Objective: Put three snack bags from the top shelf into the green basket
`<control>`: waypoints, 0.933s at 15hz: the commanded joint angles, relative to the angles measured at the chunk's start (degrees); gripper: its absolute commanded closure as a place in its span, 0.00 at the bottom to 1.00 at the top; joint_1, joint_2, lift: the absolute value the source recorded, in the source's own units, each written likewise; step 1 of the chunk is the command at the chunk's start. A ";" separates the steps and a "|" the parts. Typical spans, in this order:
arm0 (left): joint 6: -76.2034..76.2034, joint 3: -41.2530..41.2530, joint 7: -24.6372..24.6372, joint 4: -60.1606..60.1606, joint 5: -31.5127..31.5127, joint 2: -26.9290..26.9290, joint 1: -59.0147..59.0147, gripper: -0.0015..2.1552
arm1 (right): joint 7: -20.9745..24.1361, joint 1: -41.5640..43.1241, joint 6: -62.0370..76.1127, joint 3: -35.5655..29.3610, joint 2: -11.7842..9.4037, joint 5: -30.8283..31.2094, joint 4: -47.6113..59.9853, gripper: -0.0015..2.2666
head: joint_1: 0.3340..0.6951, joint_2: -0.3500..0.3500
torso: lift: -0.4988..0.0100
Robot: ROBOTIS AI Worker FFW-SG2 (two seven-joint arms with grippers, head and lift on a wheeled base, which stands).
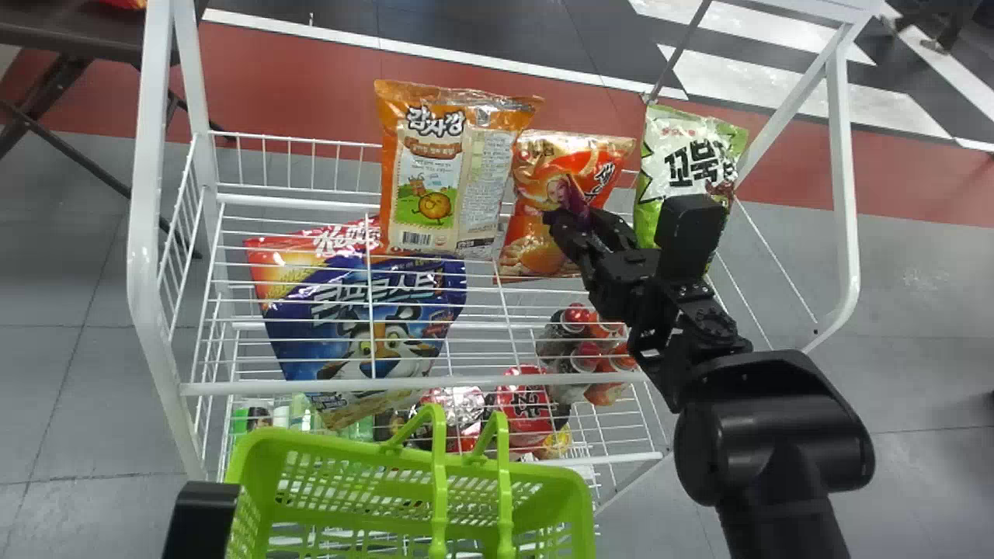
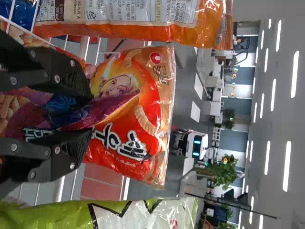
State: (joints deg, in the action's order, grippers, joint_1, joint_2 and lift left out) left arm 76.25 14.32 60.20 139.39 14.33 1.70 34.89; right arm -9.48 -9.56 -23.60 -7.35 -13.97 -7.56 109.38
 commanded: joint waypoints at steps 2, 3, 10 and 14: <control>0.00 0.01 -0.09 0.01 0.00 -0.03 0.00 0.78 | 0.34 -2.40 0.08 -1.79 -0.01 -2.29 4.00 0.99 | 1.00 0.00 | 0.89; 0.00 0.10 0.00 0.01 0.00 -0.03 0.00 0.78 | 1.13 -2.75 0.08 -2.32 -0.01 -2.72 5.14 0.99 | 1.00 0.00 | 0.89; -0.18 0.18 0.18 0.09 0.00 -0.03 0.18 0.78 | -0.54 -7.14 -2.73 -8.38 0.61 -12.66 11.64 0.99 | 1.00 0.00 | 0.89; -0.18 0.18 0.26 0.27 -0.09 0.06 0.18 0.78 | -3.71 -10.66 -4.66 -11.28 1.49 -16.00 16.30 0.99 | 1.00 0.00 | 0.89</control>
State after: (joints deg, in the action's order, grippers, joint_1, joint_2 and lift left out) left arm 76.07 14.50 60.38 139.59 14.27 1.70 35.07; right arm -13.01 -18.86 -27.93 -17.90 -12.85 -22.88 123.96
